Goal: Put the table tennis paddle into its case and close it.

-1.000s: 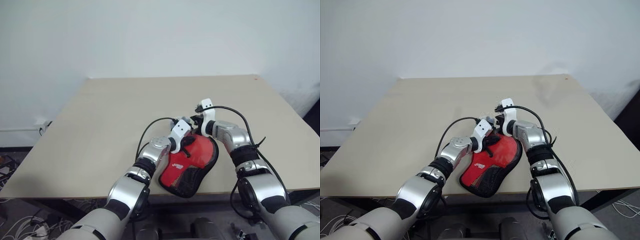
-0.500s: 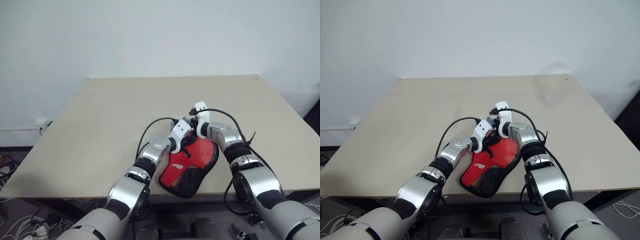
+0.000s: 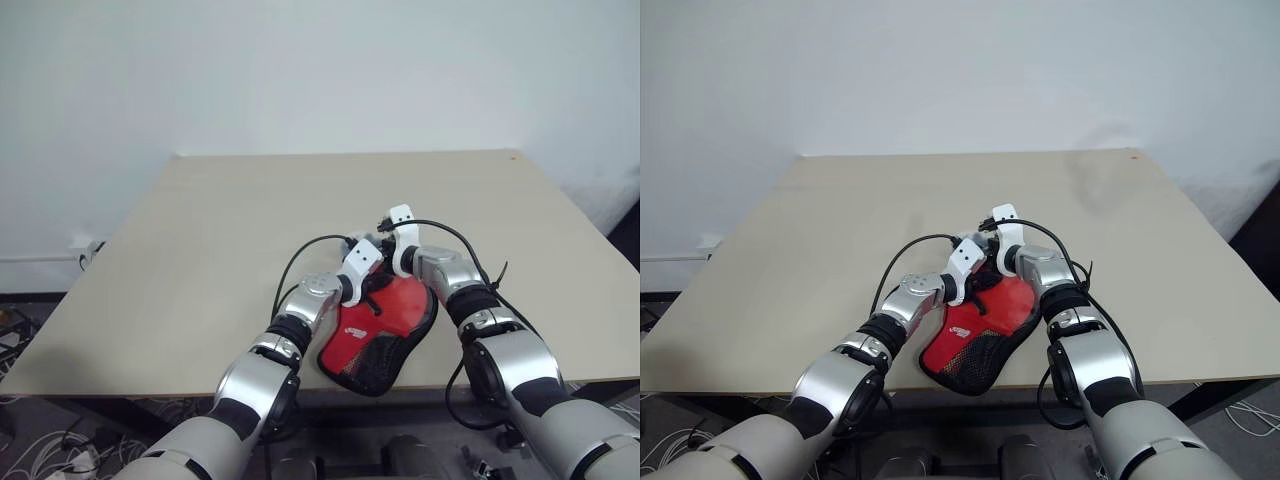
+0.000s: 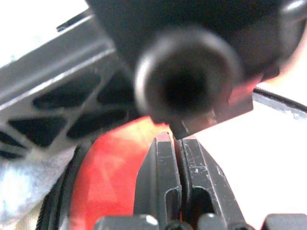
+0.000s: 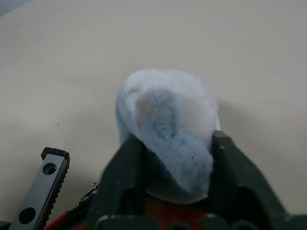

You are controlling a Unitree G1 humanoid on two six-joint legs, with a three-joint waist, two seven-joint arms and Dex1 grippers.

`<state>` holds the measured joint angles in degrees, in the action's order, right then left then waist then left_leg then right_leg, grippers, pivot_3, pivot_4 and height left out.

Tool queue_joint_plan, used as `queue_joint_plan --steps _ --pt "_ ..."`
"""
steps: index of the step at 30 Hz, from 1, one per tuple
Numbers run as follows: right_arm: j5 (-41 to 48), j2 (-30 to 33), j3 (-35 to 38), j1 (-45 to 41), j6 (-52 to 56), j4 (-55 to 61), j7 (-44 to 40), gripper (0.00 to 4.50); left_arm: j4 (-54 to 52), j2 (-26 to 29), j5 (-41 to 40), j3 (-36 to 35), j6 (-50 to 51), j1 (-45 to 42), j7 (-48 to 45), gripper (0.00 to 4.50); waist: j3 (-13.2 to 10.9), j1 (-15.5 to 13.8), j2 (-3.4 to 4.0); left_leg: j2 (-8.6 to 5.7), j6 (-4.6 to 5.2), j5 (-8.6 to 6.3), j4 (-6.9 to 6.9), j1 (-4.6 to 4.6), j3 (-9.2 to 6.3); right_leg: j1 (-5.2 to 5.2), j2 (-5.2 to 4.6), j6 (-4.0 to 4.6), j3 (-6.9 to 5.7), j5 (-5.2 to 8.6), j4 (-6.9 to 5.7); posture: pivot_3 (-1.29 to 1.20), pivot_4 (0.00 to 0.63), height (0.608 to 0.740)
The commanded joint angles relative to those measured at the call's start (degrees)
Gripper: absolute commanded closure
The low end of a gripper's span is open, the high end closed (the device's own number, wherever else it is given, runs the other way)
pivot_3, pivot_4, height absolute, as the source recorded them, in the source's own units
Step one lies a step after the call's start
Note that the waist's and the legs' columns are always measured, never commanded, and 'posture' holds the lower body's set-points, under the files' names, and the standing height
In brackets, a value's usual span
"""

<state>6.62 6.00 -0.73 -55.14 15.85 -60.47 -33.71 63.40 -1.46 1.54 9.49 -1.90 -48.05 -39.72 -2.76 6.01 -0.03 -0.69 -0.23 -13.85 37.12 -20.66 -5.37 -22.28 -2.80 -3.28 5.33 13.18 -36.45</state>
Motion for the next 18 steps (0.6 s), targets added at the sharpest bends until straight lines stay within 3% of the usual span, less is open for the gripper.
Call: queue_joint_plan --steps 1,4,18 --pt "0.01 0.29 1.35 -2.30 -1.76 0.42 0.88 3.98 4.16 0.43 2.43 1.20 3.10 3.11 0.61 4.50 0.00 0.00 0.00 0.00 0.00 0.00 0.00 0.00 0.00 0.00 0.00 0.00 0.00 0.00 0.00 0.00 0.000 0.740" --pt "0.02 0.34 1.67 -2.42 -2.08 0.04 1.66 4.47 4.18 0.39 2.43 1.21 3.12 3.11 0.62 4.50 0.00 -0.01 0.00 0.00 0.00 0.00 0.00 0.00 0.00 0.00 0.00 0.00 0.00 0.00 0.00 0.00 0.000 0.740" --pt "-0.41 0.97 3.94 -3.63 -4.84 -3.78 9.42 4.47 4.30 0.11 2.48 1.24 3.28 3.21 0.85 4.50 0.01 -0.02 0.03 -0.01 0.02 0.01 -0.22 -0.01 -0.07 0.07 0.00 -0.01 -0.01 -0.01 0.49 0.00 0.000 0.740"
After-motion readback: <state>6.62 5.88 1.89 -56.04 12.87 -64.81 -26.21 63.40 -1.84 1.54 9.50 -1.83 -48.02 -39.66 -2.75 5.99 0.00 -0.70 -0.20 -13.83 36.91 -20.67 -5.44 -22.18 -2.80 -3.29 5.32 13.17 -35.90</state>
